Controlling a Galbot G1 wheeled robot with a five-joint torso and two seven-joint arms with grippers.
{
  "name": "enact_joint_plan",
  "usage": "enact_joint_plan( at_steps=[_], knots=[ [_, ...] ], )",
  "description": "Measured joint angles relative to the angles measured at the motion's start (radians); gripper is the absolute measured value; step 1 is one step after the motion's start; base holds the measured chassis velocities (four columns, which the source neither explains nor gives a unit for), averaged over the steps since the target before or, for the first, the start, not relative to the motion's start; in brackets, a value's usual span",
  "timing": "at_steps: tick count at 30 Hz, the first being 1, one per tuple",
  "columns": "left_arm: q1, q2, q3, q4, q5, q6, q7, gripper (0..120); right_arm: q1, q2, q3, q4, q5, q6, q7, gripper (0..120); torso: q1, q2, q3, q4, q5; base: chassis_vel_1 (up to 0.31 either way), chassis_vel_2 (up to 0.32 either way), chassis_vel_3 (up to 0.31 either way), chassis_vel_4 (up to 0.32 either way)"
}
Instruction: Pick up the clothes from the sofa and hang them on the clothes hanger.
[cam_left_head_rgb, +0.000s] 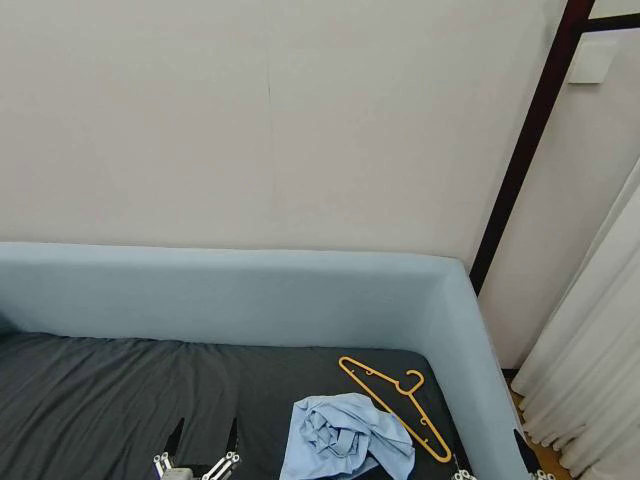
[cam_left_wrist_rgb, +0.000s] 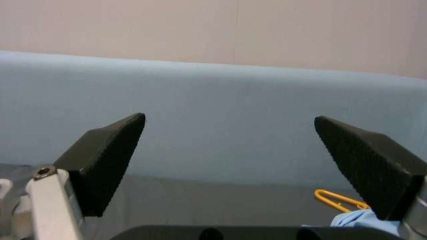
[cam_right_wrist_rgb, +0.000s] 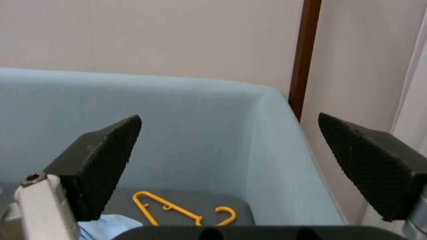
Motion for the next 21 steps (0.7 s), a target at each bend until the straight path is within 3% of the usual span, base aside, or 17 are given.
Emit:
enact_joint_plan(
  at_steps=[15,21],
  knots=[
    [-0.004,0.002,0.007,0.009,0.0,-0.008,-0.011,100,0.0,-0.004,-0.001,0.0,-0.006,-0.001,-0.001,100,0.0,0.0,0.0,0.0,-0.0001,0.0,0.0,0.0,0.0],
    [-0.003,0.014,0.012,0.056,-0.009,-0.013,-0.009,100,0.013,-0.036,-0.003,-0.051,-0.188,0.048,0.041,100,0.0,0.0,0.0,-0.0001,0.0,0.0,0.0,0.0,0.0]
  ],
)
